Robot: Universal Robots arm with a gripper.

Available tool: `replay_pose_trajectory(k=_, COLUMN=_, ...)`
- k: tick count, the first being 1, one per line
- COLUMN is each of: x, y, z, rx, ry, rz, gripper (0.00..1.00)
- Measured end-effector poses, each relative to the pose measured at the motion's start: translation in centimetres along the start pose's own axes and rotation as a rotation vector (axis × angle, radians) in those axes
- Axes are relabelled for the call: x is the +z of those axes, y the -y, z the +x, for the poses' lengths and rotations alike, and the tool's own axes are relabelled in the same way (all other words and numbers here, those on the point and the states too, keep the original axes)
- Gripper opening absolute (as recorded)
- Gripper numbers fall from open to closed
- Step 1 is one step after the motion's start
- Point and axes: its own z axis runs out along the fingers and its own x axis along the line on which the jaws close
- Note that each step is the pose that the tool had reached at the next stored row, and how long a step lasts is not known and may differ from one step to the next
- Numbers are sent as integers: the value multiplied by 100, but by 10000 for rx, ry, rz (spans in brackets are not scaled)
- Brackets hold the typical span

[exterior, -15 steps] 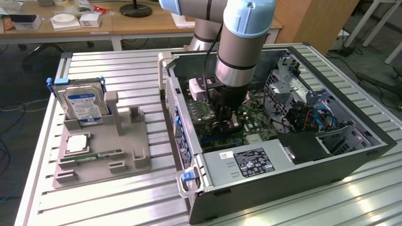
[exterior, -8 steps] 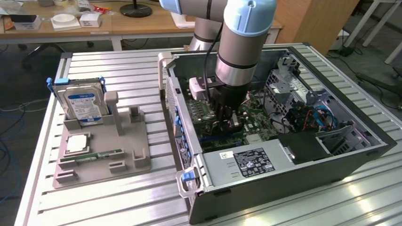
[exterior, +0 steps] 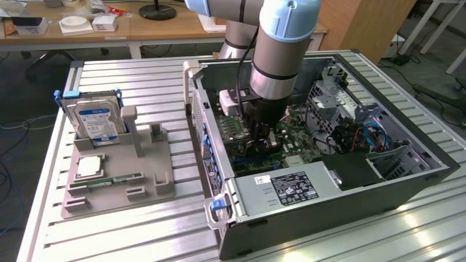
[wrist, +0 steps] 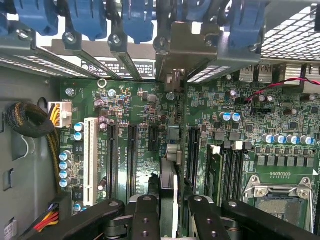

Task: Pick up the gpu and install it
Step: 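Insert the gpu into the slot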

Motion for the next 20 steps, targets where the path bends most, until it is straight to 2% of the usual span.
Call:
replay_pose_trajectory(k=8, x=1, y=17, z=-7, rx=0, ry=0, rz=1, gripper=27)
replay_pose_trajectory(k=18, x=6, y=-9, z=-17, rx=1, ry=-2, rz=1, gripper=27)
replay_pose_trajectory(k=20, x=33, y=-10, z=-16, rx=0, ry=-7, rz=-1, gripper=27)
